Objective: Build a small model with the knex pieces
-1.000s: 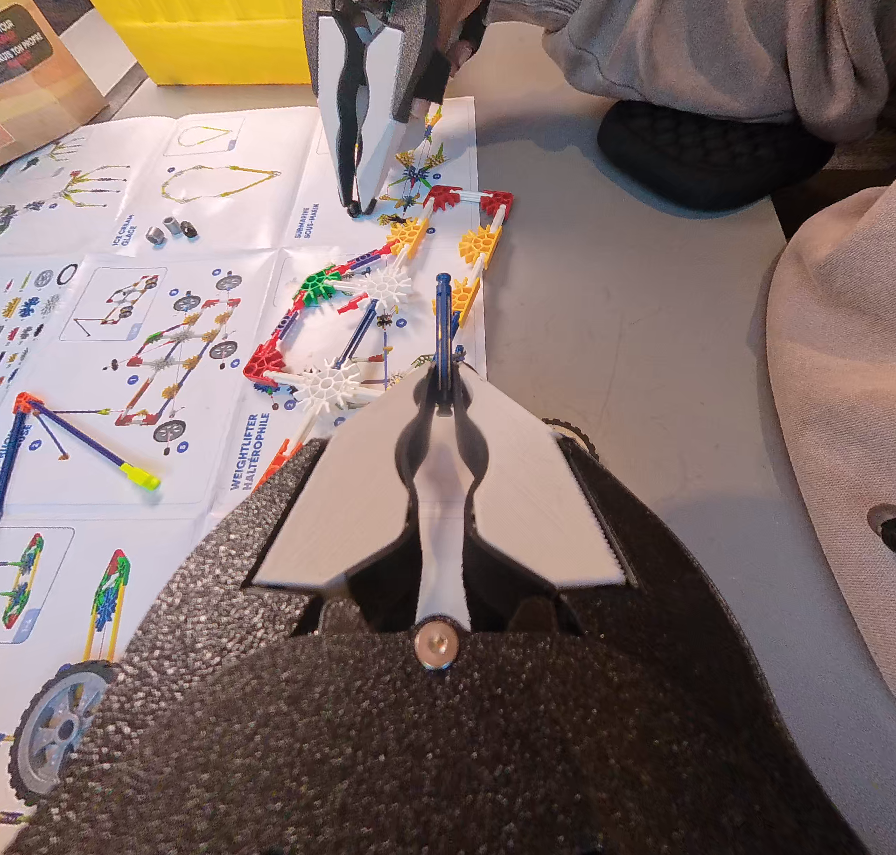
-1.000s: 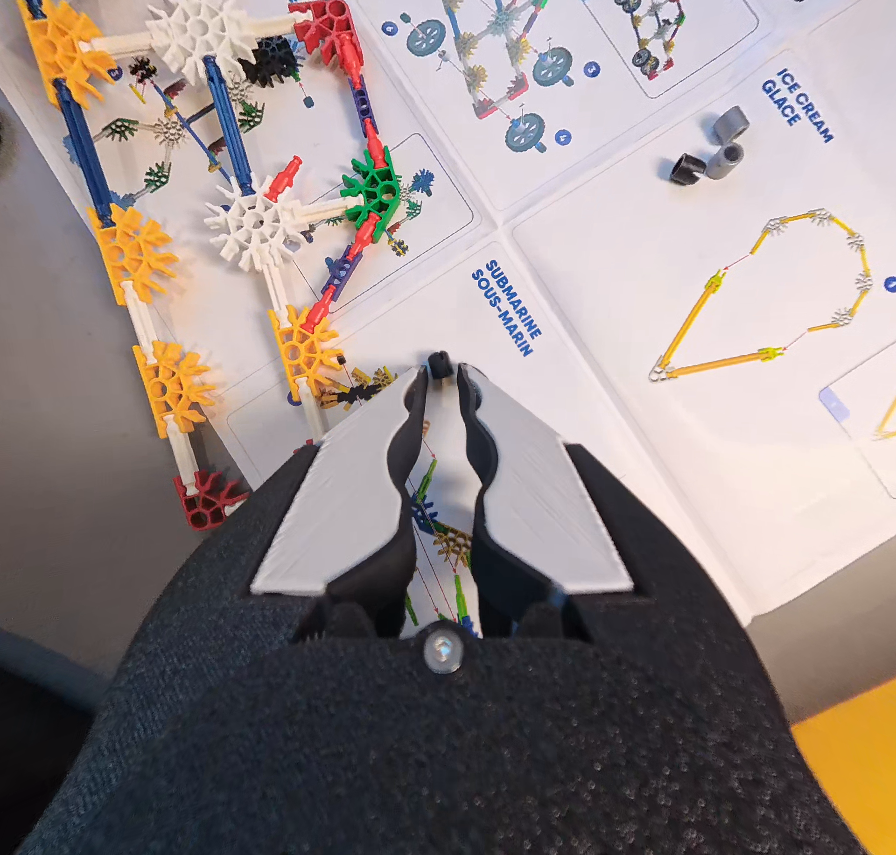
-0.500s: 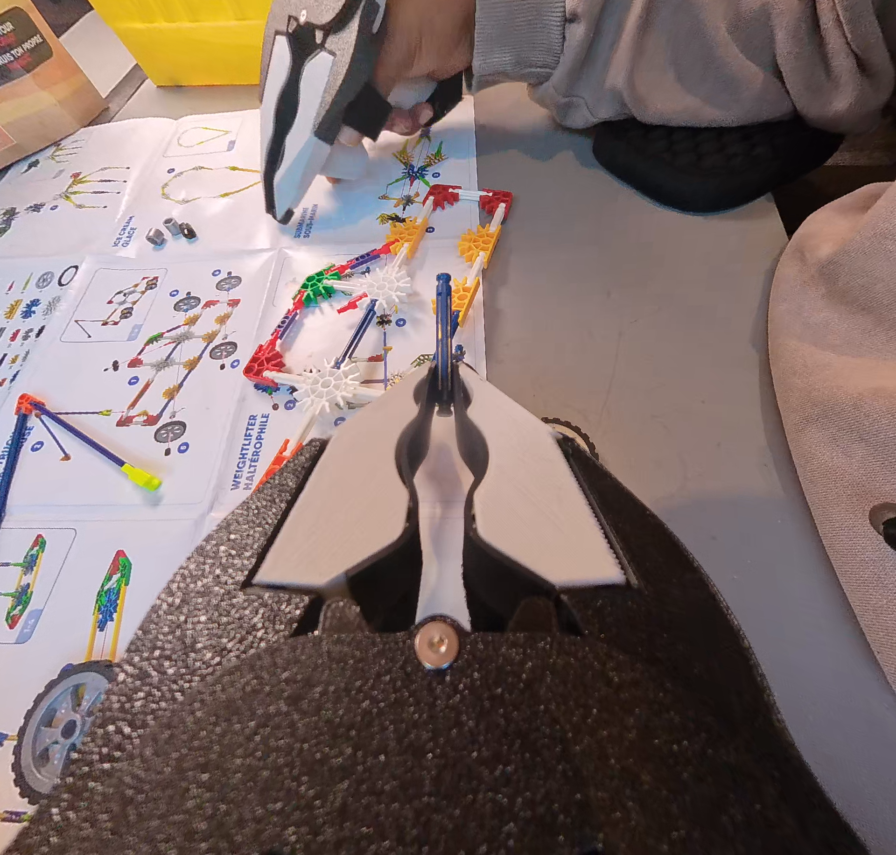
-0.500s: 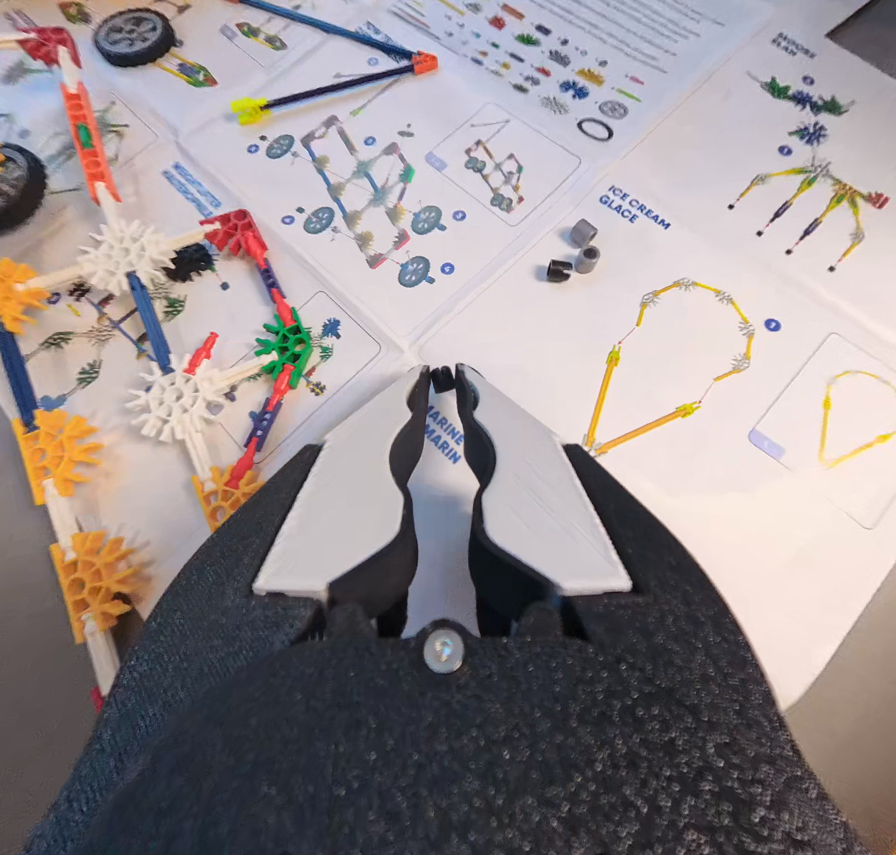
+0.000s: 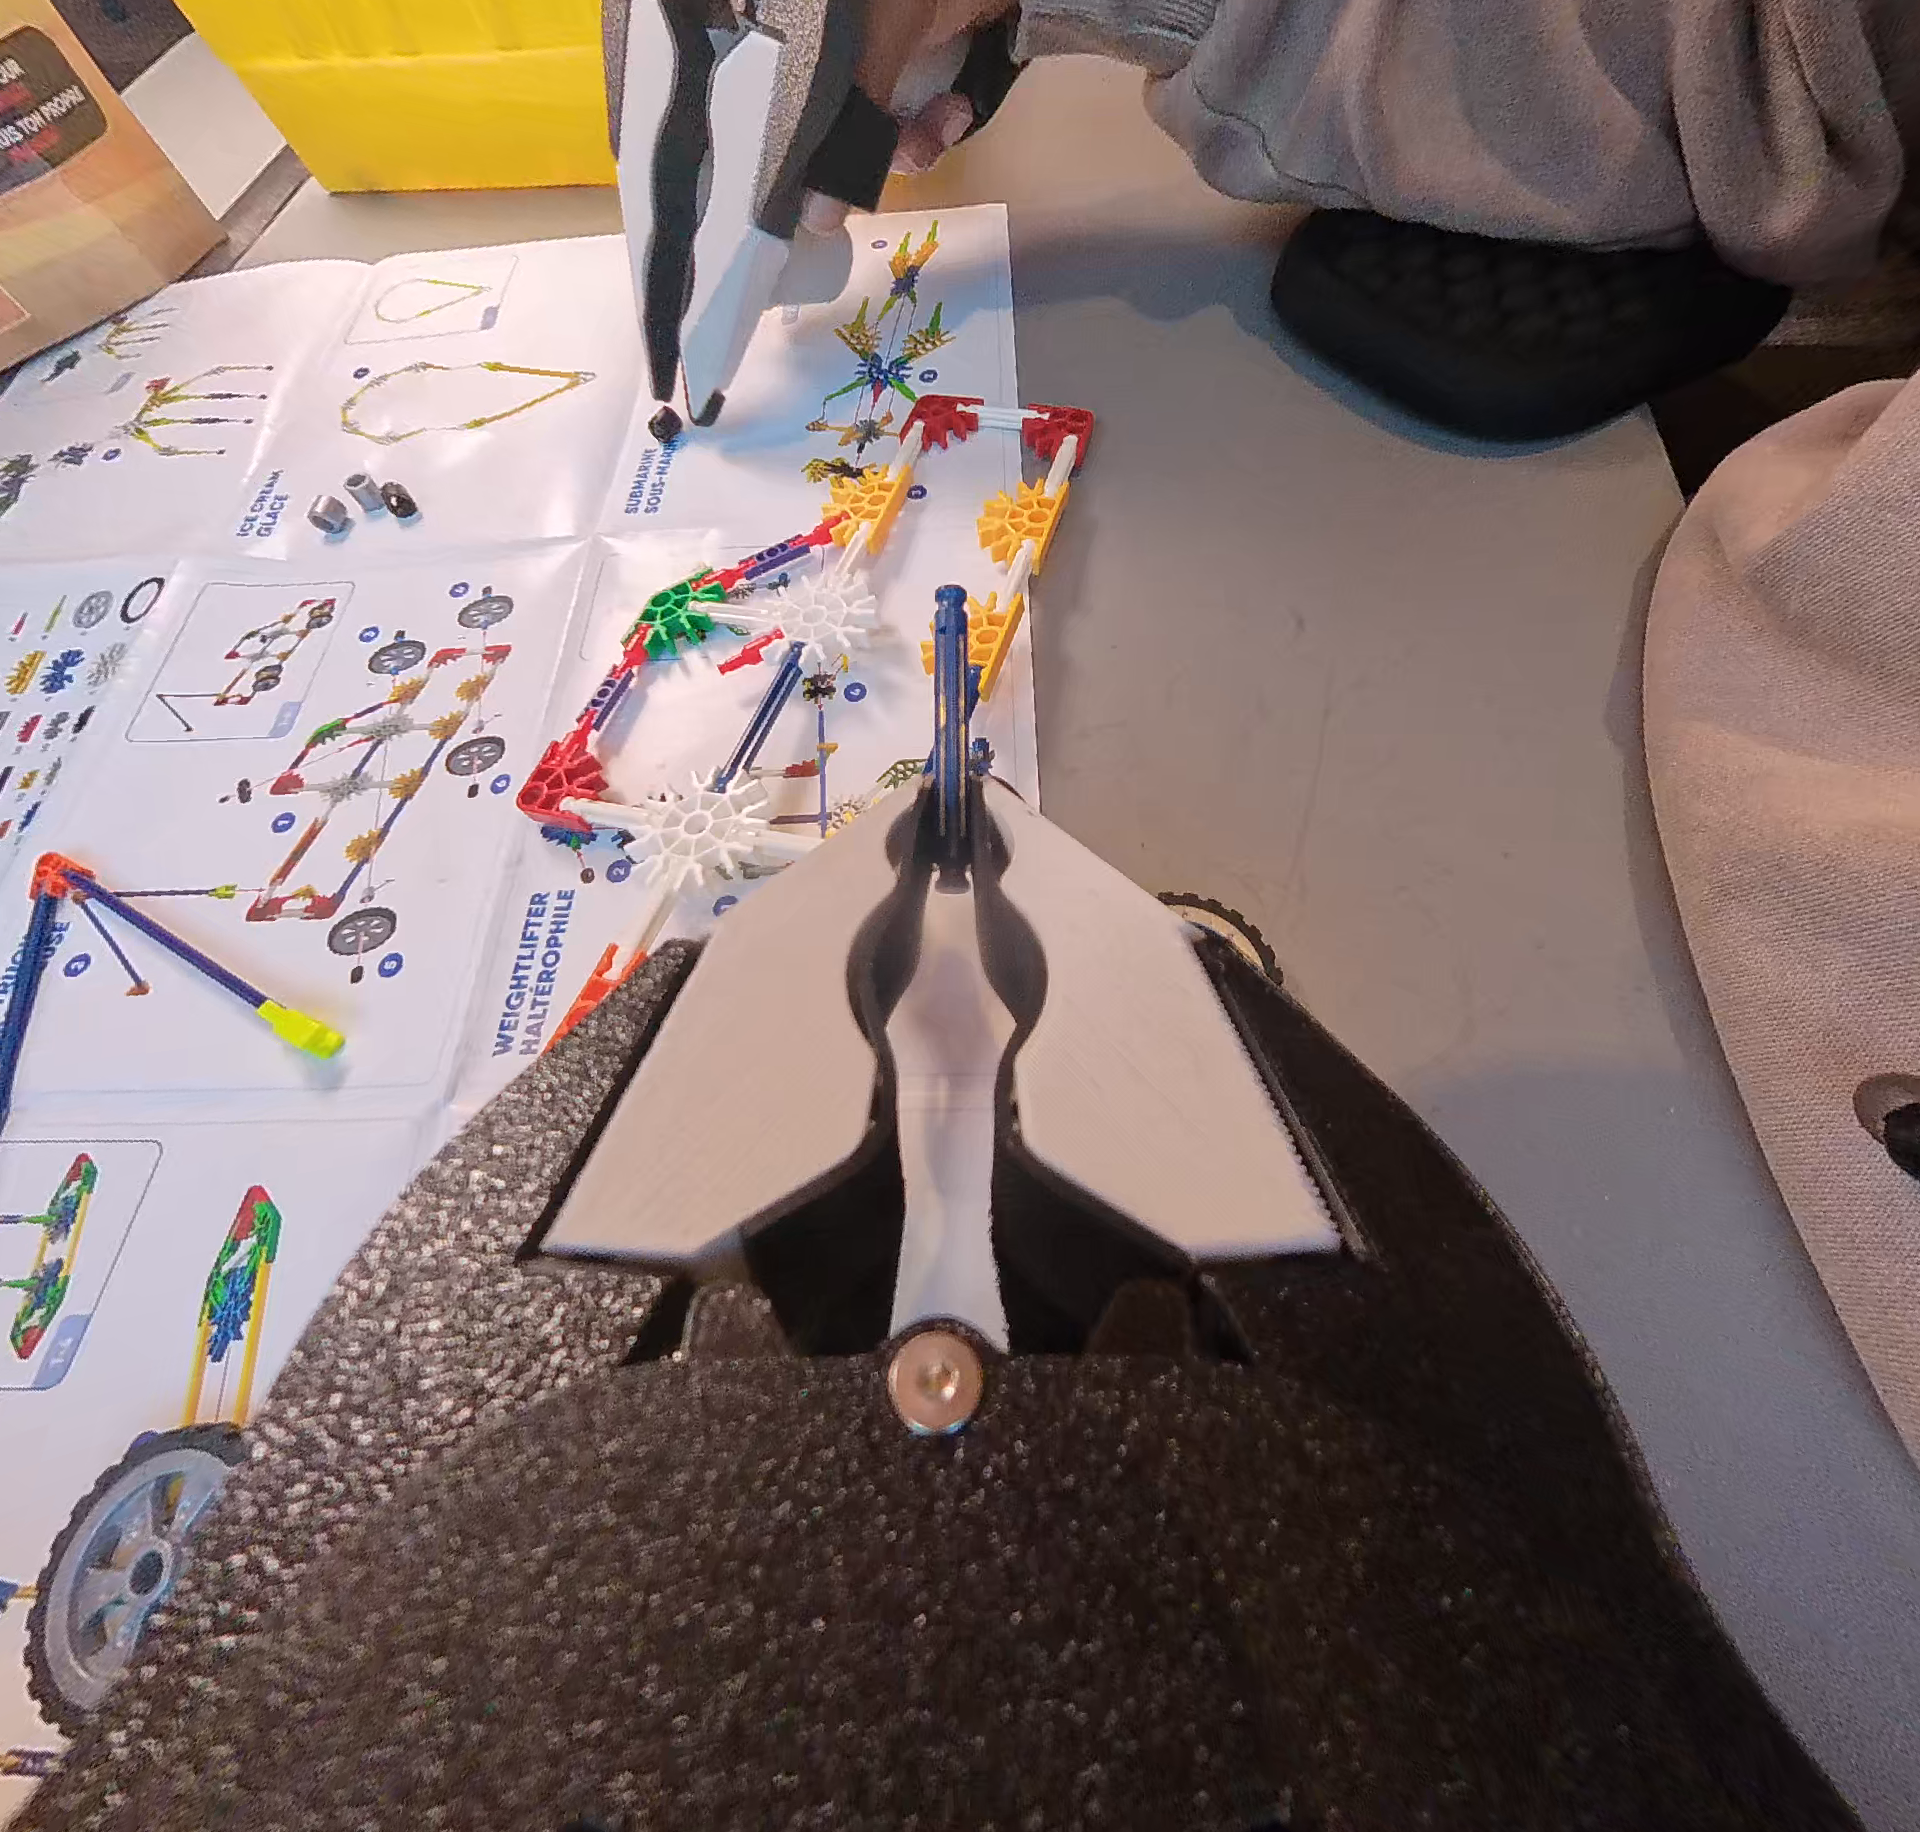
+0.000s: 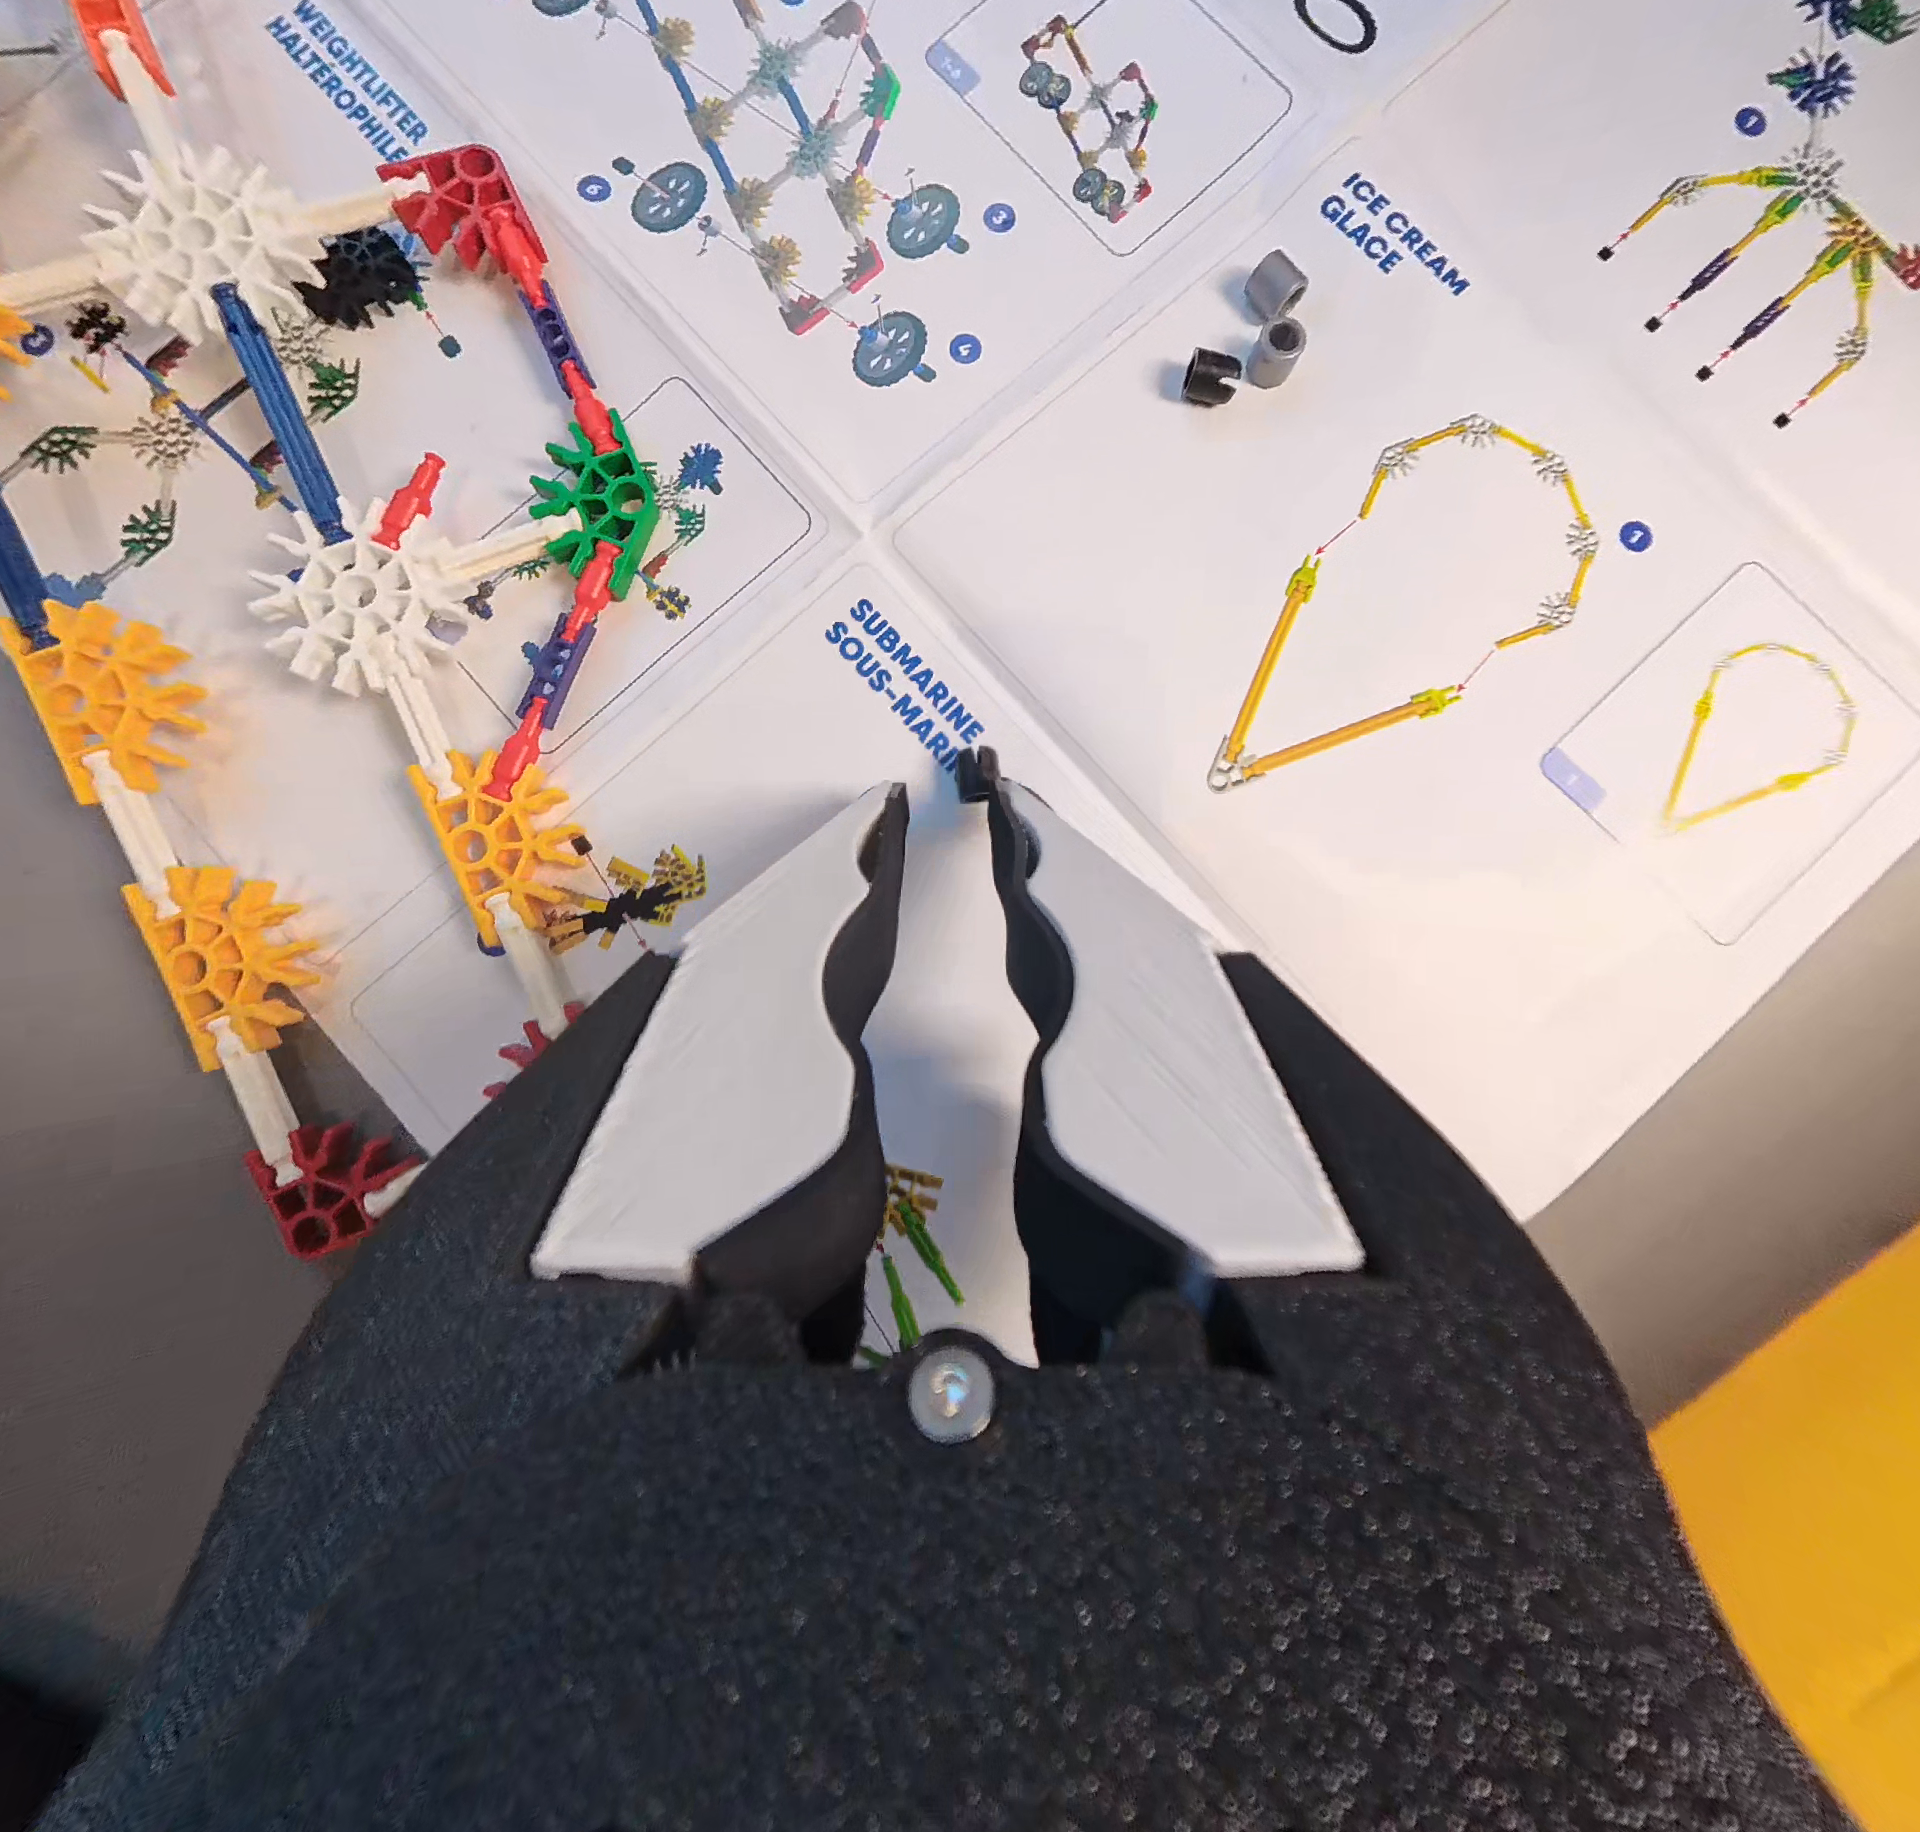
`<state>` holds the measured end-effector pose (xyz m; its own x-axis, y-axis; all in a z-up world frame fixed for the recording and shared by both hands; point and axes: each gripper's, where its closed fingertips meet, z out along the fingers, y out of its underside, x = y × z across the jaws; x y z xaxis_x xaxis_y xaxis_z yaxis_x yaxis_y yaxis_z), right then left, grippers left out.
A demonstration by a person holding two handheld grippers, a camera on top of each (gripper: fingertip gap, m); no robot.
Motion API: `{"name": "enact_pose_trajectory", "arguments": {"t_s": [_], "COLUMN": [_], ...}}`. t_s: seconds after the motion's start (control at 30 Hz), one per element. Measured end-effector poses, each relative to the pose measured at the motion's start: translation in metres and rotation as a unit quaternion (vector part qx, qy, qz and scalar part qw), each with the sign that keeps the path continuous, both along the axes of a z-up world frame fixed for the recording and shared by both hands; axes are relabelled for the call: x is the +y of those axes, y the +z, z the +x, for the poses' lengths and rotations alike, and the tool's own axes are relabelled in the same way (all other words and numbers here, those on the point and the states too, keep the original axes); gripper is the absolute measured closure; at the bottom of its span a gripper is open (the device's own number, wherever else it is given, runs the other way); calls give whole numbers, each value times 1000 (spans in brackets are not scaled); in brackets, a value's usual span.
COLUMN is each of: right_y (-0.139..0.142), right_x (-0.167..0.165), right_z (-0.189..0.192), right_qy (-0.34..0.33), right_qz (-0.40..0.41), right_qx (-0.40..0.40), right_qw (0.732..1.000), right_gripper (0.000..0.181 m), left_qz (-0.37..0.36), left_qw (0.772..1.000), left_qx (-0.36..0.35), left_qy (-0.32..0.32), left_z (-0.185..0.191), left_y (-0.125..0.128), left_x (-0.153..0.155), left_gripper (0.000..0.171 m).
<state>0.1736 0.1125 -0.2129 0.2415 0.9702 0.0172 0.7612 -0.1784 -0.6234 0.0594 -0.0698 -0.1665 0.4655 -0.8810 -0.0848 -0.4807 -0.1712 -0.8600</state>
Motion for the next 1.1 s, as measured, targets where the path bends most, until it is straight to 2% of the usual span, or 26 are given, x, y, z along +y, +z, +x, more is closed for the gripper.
{"name": "enact_pose_trajectory", "arguments": {"t_s": [0.27, 0.4, 0.6, 0.77, 1.1], "right_y": [8, 1, -1, -1, 4], "right_x": [8, 9, 6, 1, 0], "right_z": [-5, -8, 1, 10, 17], "right_qy": [4, 5, -2, -6, -8], "right_qz": [43, 36, 17, -7, -14], "right_qx": [-3, -20, -23, -19, -10], "right_qw": [999, 999, 1000, 1000, 1000], "right_gripper": [172, 175, 177, 177, 181], "left_qz": [0, 5, 26, 50, 40], "left_qw": [1000, 1000, 993, 982, 981], "left_qx": [-1, -7, -86, -118, -120], "left_qy": [1, 4, 76, 138, 146], "left_z": [0, -3, -39, -70, -73], "left_y": [0, 5, 41, 57, 48], "left_x": [0, 1, 25, 42, 47], "left_gripper": [168, 168, 169, 169, 169]}}
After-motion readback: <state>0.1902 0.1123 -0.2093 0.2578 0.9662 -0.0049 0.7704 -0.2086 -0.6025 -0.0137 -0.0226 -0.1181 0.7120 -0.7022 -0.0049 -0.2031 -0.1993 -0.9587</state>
